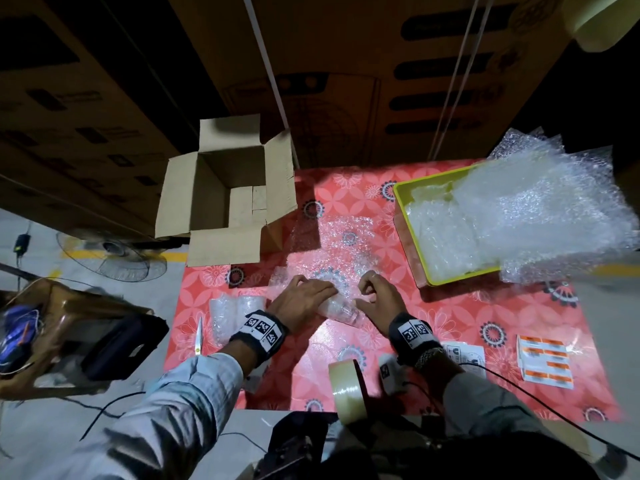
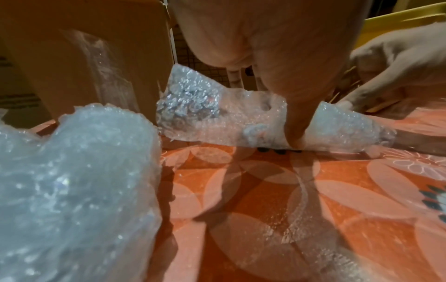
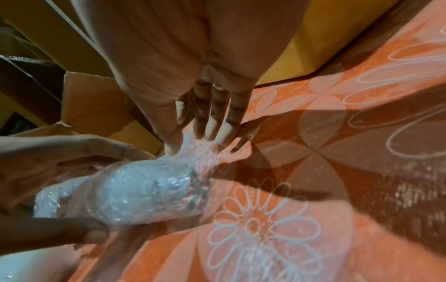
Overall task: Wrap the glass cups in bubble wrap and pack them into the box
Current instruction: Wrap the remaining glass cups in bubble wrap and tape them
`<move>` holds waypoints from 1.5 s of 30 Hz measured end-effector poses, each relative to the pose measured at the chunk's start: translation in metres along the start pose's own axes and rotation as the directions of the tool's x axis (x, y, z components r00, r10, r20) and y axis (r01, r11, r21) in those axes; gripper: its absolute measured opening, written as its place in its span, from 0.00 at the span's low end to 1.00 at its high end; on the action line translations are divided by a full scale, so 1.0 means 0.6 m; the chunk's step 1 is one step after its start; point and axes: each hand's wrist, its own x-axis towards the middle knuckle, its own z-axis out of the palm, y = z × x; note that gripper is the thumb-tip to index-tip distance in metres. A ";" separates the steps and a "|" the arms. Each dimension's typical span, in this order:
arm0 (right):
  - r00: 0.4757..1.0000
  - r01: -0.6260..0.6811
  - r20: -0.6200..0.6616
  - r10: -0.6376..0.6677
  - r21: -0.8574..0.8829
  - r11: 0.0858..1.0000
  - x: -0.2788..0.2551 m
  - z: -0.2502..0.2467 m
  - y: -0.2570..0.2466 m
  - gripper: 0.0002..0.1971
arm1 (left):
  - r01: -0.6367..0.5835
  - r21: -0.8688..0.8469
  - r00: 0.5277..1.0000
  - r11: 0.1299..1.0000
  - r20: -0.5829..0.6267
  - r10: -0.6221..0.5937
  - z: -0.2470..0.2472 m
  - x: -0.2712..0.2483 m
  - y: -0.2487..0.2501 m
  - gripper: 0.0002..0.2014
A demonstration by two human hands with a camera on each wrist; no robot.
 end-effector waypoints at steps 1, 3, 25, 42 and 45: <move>0.999 0.029 -0.040 -0.029 -0.006 1.000 -0.005 0.002 0.000 0.15 | 0.020 -0.013 1.000 1.000 -0.008 -0.021 0.000 0.001 0.003 0.37; 0.995 0.093 -0.027 -0.093 -0.012 0.996 -0.014 0.007 0.000 0.13 | 0.077 -0.057 0.997 0.995 -0.013 -0.078 0.007 0.003 0.005 0.36; 0.917 -0.181 0.379 0.122 0.125 0.976 -0.008 -0.011 0.009 0.13 | 0.266 -0.321 0.962 0.909 0.034 -0.269 0.045 -0.034 0.030 0.42; 0.948 -0.088 0.312 0.055 0.092 0.992 -0.005 -0.001 0.007 0.28 | 0.265 -0.485 0.957 0.833 0.027 -0.289 0.040 -0.008 0.020 0.37; 0.953 -0.108 0.295 0.068 0.120 0.987 -0.003 -0.001 0.004 0.21 | 0.291 -0.441 0.950 0.849 0.030 -0.310 0.034 -0.008 0.010 0.36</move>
